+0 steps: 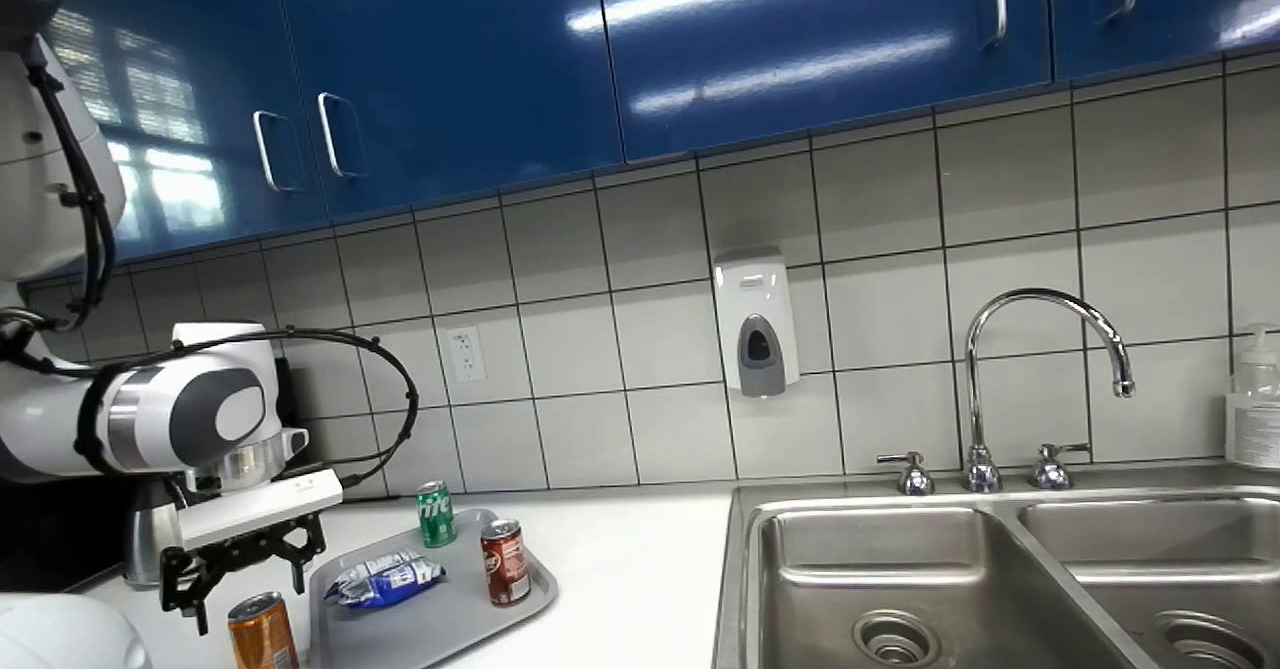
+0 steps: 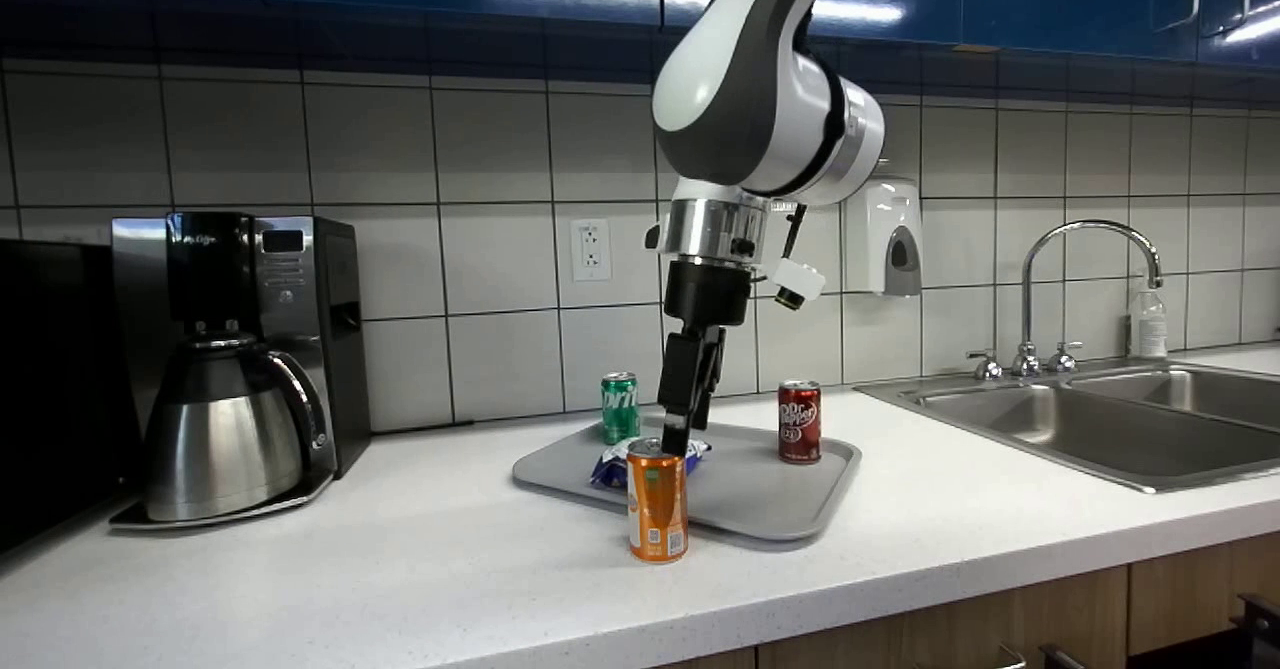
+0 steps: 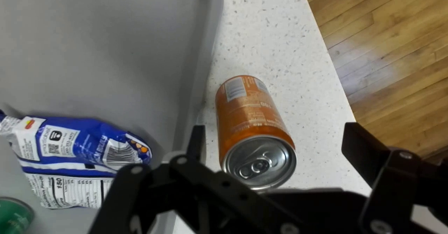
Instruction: Move the soda cans on the table onto the tray
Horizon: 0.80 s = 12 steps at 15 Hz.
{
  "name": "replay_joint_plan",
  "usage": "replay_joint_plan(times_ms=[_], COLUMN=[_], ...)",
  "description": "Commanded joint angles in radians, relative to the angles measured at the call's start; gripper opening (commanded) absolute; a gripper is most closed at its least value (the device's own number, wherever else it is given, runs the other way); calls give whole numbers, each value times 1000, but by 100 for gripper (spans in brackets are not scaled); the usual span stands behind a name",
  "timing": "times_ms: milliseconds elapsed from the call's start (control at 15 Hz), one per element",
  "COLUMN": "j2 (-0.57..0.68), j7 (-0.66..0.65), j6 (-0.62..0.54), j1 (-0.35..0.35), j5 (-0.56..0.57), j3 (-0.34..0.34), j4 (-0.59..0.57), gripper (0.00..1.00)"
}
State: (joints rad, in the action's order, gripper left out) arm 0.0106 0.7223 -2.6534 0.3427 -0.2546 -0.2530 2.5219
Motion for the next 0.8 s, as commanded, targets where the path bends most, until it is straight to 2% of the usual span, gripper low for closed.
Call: replay_joint_plan(times_ms=[0, 733], j2=[23, 85], j7=[-54, -96], j6=[-51, -81], j1=[-15, -22], j5=[90, 205], j3=[-23, -42], j4=[3, -22], gripper=[100, 100])
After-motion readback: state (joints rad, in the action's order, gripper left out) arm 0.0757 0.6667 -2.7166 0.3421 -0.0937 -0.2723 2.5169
